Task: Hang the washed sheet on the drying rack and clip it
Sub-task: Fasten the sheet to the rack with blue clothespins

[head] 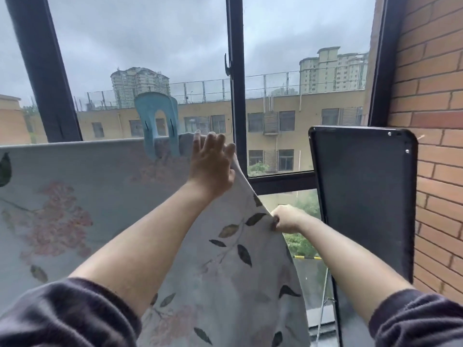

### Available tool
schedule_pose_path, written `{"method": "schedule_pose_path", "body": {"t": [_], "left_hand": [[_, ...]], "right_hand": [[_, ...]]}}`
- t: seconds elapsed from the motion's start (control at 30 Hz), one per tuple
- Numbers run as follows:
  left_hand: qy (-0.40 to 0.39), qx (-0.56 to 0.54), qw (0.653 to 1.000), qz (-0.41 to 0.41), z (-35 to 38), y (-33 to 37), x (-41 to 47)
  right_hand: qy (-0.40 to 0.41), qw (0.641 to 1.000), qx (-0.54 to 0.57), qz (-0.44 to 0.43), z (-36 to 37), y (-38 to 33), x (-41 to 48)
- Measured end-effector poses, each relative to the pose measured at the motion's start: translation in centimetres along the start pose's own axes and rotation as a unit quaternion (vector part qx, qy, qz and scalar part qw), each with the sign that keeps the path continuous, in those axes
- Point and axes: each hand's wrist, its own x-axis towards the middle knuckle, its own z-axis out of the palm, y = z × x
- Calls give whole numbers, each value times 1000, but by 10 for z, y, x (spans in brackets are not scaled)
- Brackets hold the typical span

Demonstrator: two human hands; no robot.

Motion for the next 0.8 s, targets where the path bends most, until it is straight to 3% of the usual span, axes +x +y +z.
{"method": "schedule_pose_path", "body": {"t": [0.13, 0.27, 0.33, 0.4, 0.43, 0.5, 0.57, 0.67, 0.73, 0.8], "left_hand": [[17, 27, 999, -21, 3, 6, -3], [11, 52, 998, -28, 3, 7, -4], [10, 57, 998, -26, 3, 5, -5], [12, 57, 998, -26, 3, 5, -5], [13, 59, 998, -28, 3, 5, -5], [18, 66, 997, -33, 4, 6, -5], [22, 66, 997, -36, 4, 8, -6], [23, 64, 997, -34, 5, 9, -4], [20, 66, 997, -35, 5, 7, -5], [22, 63, 997, -33, 6, 5, -6]], "right_hand": [[-236, 965, 112, -1, 43, -5, -4], [-300, 938, 171, 19, 85, -12, -6], [-248, 959, 133, 18, 95, -12, 2], [-108, 987, 97, 62, 93, 0, 15], [-24, 988, 113, 107, 90, 8, 21], [95, 949, 258, 156, 81, 16, 28], [25, 887, 445, 120, 76, 2, 23], [-109, 859, 498, 54, 87, -25, 11], [-106, 857, 503, 22, 93, -30, 9], [-56, 821, 568, 4, 92, -33, 7]]}}
